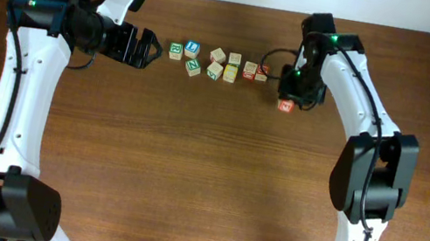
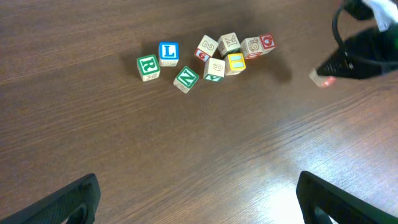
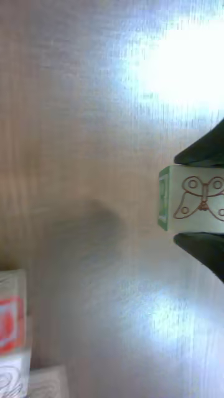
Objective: Rotate 4 blocks
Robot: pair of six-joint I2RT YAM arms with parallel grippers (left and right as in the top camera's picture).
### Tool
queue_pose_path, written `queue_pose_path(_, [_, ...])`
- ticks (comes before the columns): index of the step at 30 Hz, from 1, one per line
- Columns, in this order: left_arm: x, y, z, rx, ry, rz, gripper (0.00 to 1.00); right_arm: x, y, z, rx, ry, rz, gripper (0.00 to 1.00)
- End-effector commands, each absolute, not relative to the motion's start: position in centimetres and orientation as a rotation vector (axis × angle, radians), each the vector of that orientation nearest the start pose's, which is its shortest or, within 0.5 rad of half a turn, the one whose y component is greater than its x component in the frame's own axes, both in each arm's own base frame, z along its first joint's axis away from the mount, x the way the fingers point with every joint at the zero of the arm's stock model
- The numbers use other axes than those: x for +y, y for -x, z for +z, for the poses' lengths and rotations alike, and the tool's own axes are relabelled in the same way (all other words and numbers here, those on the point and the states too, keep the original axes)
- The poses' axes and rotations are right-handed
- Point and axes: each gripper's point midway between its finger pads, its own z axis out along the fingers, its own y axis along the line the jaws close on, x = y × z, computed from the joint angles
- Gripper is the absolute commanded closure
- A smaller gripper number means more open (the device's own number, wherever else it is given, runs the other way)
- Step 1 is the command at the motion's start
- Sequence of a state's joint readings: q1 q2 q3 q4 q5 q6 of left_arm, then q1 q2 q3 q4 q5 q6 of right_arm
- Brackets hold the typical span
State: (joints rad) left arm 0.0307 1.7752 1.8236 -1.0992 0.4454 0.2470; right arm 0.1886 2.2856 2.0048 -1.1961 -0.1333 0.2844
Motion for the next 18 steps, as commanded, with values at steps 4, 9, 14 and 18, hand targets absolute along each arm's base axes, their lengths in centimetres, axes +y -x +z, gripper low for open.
queue_pose_path(4, [-5.9,-43.4,25.3,2.472,-0.434,-0.464,0.01,11.7,-40.9,6.8,3.234,-0.096,0.204,0.73])
queue_pose_path(9, [-5.9,-43.4,25.3,2.472,-0.434,-0.464,0.01,13.0,-39.2,6.2,3.277,0.013,0.102,0.69])
queue_pose_path(14, [-5.9,-43.4,25.3,2.472,-0.433,-0.463,0.01,13.4,-36.9,3.9,3.346,0.038,0.060,0.69])
queue_pose_path(18, [-5.9,-43.4,25.3,2.472,-0.434,-0.464,0.01,13.2,-36.3,2.7,3.365,0.020,0.049,0.69])
